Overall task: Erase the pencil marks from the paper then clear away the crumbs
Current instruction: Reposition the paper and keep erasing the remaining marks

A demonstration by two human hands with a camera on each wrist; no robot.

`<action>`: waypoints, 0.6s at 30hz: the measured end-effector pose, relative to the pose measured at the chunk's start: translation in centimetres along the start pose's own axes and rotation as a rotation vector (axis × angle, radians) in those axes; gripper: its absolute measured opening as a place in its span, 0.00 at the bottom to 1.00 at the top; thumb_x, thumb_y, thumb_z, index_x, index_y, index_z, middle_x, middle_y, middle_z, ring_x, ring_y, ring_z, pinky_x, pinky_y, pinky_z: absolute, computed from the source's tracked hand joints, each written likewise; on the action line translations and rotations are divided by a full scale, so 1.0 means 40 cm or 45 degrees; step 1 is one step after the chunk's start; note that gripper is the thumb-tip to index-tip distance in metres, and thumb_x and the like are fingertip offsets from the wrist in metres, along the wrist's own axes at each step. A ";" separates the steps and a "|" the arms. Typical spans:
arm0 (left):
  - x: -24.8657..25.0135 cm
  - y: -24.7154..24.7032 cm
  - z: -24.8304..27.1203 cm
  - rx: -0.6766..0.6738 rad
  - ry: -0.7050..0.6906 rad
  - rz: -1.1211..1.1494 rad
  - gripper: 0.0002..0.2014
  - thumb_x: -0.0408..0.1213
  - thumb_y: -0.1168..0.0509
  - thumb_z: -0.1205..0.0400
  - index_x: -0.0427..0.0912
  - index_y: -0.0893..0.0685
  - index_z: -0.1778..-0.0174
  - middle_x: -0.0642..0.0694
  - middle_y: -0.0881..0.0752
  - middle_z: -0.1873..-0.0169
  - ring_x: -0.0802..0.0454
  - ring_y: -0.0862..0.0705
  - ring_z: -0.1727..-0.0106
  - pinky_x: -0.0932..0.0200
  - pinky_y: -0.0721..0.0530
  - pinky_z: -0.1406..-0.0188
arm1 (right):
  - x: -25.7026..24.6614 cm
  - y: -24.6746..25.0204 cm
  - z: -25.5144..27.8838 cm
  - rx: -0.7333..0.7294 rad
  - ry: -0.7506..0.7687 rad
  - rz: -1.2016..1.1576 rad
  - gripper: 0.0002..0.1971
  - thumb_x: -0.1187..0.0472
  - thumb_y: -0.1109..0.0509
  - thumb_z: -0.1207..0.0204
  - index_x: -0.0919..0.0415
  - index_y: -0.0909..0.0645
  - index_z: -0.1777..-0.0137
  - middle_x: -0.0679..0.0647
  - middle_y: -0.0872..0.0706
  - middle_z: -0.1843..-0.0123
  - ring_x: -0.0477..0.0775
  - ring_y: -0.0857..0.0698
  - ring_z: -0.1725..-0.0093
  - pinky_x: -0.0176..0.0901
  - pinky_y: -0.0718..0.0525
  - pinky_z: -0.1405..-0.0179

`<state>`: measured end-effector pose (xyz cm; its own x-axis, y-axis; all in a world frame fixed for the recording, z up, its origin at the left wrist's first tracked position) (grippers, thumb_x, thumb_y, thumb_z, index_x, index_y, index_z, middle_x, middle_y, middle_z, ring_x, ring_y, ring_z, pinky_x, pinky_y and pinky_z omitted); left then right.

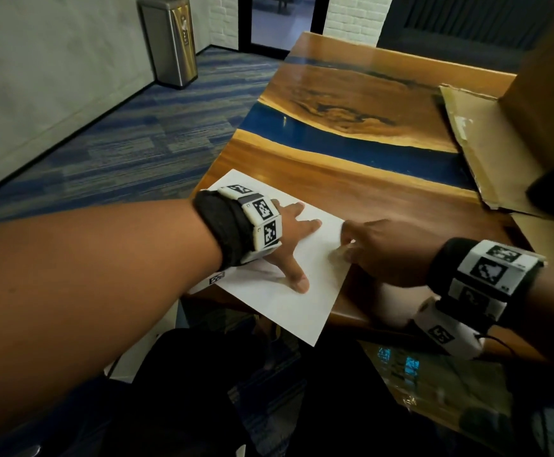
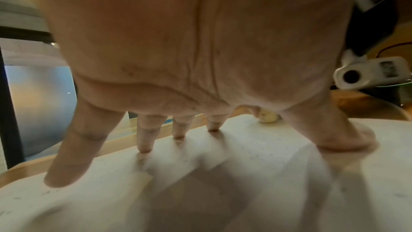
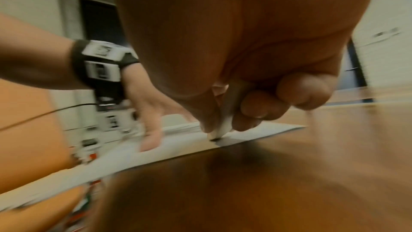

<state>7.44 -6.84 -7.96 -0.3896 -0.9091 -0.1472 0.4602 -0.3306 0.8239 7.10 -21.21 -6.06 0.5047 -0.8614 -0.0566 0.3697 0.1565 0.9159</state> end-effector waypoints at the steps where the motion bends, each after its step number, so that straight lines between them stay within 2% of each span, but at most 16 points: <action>1: -0.005 -0.005 -0.004 0.002 -0.005 0.005 0.65 0.81 0.34 0.37 0.61 0.64 0.13 0.46 0.61 0.11 0.31 0.48 0.14 0.29 0.38 0.23 | -0.043 -0.013 0.013 -0.040 0.110 0.009 0.10 0.47 0.43 0.13 0.47 0.28 0.38 0.49 0.17 0.47 0.50 0.19 0.52 0.51 0.16 0.51; 3: -0.008 -0.011 -0.009 0.004 -0.012 0.013 0.65 0.83 0.35 0.39 0.62 0.64 0.13 0.47 0.62 0.11 0.31 0.51 0.13 0.28 0.40 0.22 | -0.113 -0.038 0.038 -0.069 0.323 0.044 0.10 0.46 0.43 0.13 0.48 0.28 0.37 0.48 0.17 0.46 0.51 0.18 0.52 0.54 0.14 0.50; 4: -0.009 -0.012 -0.010 0.007 -0.015 0.014 0.66 0.83 0.35 0.39 0.62 0.64 0.13 0.47 0.62 0.11 0.31 0.51 0.13 0.28 0.41 0.22 | -0.121 -0.038 0.035 -0.059 0.361 0.066 0.10 0.46 0.43 0.13 0.47 0.28 0.37 0.48 0.17 0.46 0.51 0.18 0.52 0.54 0.14 0.50; 6: -0.010 -0.013 -0.010 0.016 -0.021 0.014 0.66 0.82 0.35 0.38 0.59 0.64 0.13 0.47 0.62 0.12 0.32 0.51 0.13 0.29 0.41 0.21 | -0.076 -0.011 -0.004 -0.007 0.239 0.095 0.10 0.46 0.43 0.13 0.47 0.28 0.37 0.47 0.17 0.45 0.51 0.18 0.51 0.51 0.16 0.52; 9: -0.012 -0.015 -0.010 0.026 -0.023 0.038 0.66 0.81 0.34 0.37 0.56 0.63 0.12 0.47 0.62 0.12 0.33 0.52 0.13 0.30 0.42 0.21 | -0.002 0.030 -0.042 0.075 0.032 0.182 0.09 0.47 0.43 0.13 0.48 0.28 0.40 0.48 0.18 0.52 0.48 0.22 0.57 0.45 0.21 0.60; 10: -0.013 -0.015 -0.010 0.028 -0.023 0.048 0.67 0.81 0.34 0.37 0.55 0.63 0.12 0.48 0.62 0.12 0.33 0.52 0.13 0.30 0.42 0.20 | -0.010 0.029 -0.040 0.094 0.067 0.222 0.09 0.47 0.44 0.13 0.48 0.29 0.40 0.48 0.19 0.53 0.48 0.22 0.58 0.47 0.19 0.60; 14: -0.012 -0.015 -0.009 0.040 -0.028 0.094 0.67 0.81 0.34 0.38 0.56 0.62 0.12 0.49 0.62 0.12 0.34 0.53 0.13 0.32 0.43 0.20 | -0.115 -0.029 0.015 0.025 0.451 0.228 0.09 0.45 0.45 0.14 0.45 0.31 0.38 0.47 0.20 0.51 0.52 0.18 0.56 0.53 0.14 0.57; 15: -0.011 -0.016 -0.010 0.048 -0.028 0.095 0.67 0.81 0.34 0.38 0.55 0.62 0.12 0.49 0.62 0.12 0.34 0.54 0.13 0.32 0.42 0.20 | -0.105 -0.022 0.006 0.025 0.439 0.230 0.09 0.45 0.45 0.13 0.44 0.31 0.39 0.47 0.20 0.51 0.53 0.18 0.55 0.53 0.14 0.57; 18: -0.011 -0.019 -0.008 0.058 -0.022 0.090 0.66 0.81 0.35 0.37 0.55 0.62 0.12 0.49 0.62 0.12 0.34 0.54 0.13 0.30 0.41 0.21 | -0.019 0.027 -0.051 0.109 0.180 0.323 0.07 0.45 0.46 0.13 0.45 0.32 0.45 0.48 0.20 0.53 0.53 0.20 0.56 0.52 0.16 0.56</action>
<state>7.50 -6.28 -8.71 -0.3711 -0.9252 -0.0788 0.4505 -0.2536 0.8560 8.73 -19.40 -5.83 0.6781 -0.7236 0.1288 0.1542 0.3115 0.9377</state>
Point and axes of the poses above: each hand's wrist, its own z-axis away from the middle knuckle, its own y-axis out of the back of the hand, x = y × z, the point moved 7 cm from there along -z, towards the middle knuckle
